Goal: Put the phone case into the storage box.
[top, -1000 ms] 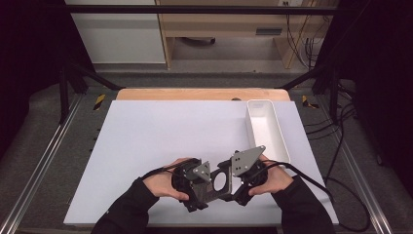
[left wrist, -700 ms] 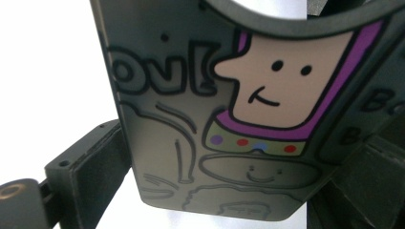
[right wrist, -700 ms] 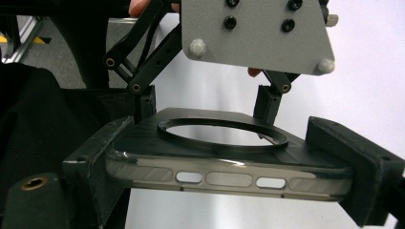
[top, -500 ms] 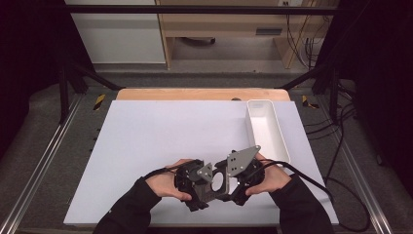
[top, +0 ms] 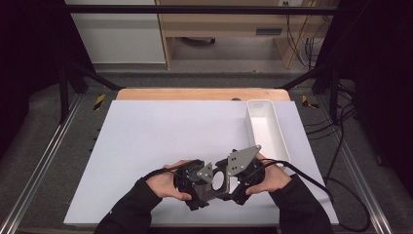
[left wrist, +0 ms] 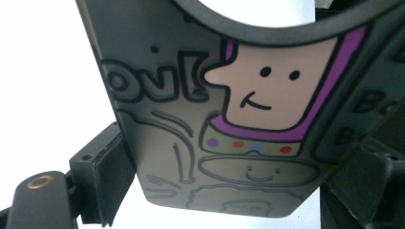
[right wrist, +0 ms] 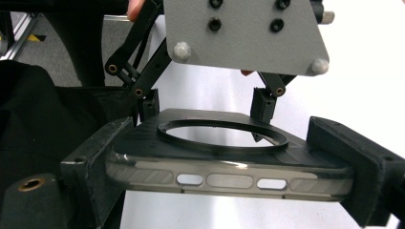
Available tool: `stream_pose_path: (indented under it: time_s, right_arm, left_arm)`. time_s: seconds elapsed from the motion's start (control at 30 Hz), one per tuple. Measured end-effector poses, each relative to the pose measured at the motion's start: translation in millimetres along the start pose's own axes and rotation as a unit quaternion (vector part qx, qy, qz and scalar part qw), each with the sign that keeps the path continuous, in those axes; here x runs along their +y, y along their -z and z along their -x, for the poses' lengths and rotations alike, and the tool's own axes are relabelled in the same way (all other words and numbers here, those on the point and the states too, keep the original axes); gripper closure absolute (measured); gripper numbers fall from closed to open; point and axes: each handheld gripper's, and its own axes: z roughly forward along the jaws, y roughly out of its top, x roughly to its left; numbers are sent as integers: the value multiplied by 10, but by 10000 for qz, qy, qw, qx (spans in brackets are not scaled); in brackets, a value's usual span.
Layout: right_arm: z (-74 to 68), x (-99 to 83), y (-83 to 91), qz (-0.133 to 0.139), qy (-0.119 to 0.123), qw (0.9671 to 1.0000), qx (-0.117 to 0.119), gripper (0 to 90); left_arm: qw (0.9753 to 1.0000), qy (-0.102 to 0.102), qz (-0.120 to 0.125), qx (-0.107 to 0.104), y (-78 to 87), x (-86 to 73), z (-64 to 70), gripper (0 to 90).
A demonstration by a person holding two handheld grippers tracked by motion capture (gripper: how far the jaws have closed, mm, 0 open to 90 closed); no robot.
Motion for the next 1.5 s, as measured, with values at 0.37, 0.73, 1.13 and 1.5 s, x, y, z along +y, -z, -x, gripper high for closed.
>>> stream_pose_path:
  time_s: [0.37,0.73,1.13,1.5]
  right_arm:
    - [4,8,13,144,-32,9997,-173,67]
    - [-13,39,157,743,-233,9961,-418,18]
    - [-6,-72,340,1171,-505,9895,-683,8]
    - [-22,-220,310,1214,-700,9878,-676,8]
  left_arm:
    - [9998,95,167,28,24,-37,-12,114]
    - [9986,257,449,108,73,-98,-39,115]
    - [9928,533,1053,219,132,-239,-45,115]
    - [9874,729,1383,262,124,-346,-16,116]
